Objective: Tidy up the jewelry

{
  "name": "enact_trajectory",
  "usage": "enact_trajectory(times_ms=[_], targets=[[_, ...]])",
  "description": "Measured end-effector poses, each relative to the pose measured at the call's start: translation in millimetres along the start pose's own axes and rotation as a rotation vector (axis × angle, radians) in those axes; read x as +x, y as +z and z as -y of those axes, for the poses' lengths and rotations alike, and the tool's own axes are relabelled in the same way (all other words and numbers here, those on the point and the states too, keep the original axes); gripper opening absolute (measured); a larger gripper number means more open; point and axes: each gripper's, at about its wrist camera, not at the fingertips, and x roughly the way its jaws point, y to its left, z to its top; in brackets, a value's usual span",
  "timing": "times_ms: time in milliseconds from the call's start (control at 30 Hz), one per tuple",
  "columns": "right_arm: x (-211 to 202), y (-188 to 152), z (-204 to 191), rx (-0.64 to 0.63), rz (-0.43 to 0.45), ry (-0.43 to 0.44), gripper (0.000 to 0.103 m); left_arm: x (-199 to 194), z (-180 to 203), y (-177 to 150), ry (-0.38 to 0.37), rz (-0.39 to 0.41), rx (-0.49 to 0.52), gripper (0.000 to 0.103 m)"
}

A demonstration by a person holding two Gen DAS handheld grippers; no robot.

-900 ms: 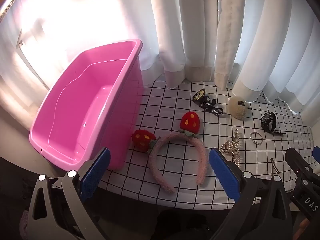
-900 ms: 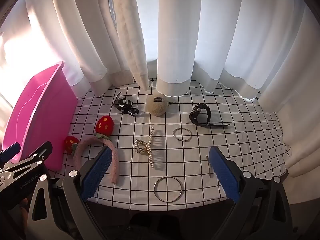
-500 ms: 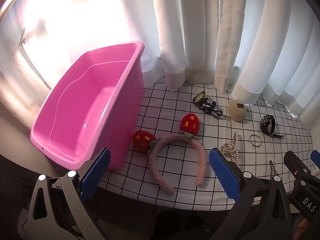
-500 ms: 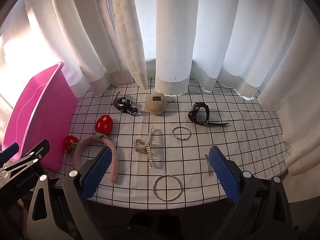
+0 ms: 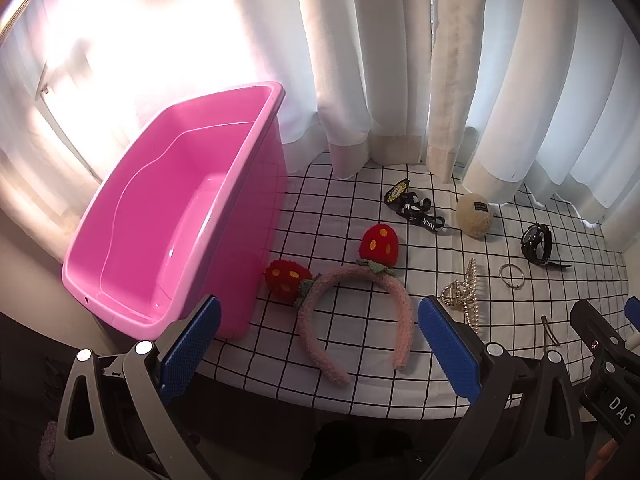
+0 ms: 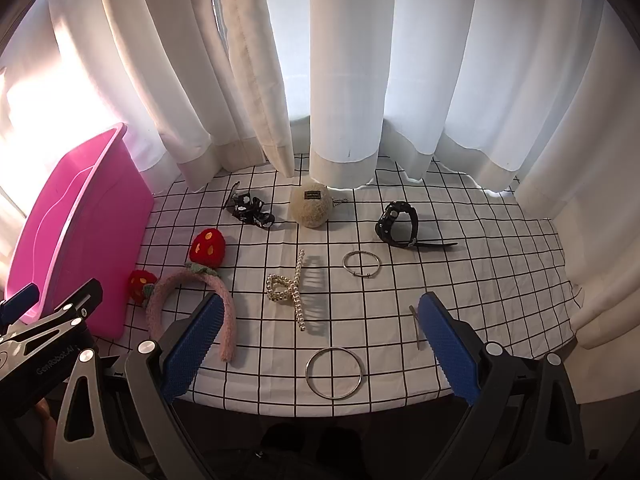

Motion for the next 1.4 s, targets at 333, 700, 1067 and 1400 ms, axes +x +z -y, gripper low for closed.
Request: enact_trajectory(times_ms=[333,700,1067,1400], targets=[[-1,-1,1,0.000,-0.002,0.001,0.093,-1,1,-2,0.006,0.009,0.005,0.097],[0,1,1,0.003,-0.004,0.001,0.093,0,0,-2,0.005,0.010,0.005,0.097],[1,1,-1,0.008,-0.008,0.005,0.093,0,-1,-3,0.004,0.007,0.004,0.097],[6,-10,24,0.022,-0.023,0.035,0.093,6,17,-16,-0.019,-0.031,0.017,0.097]])
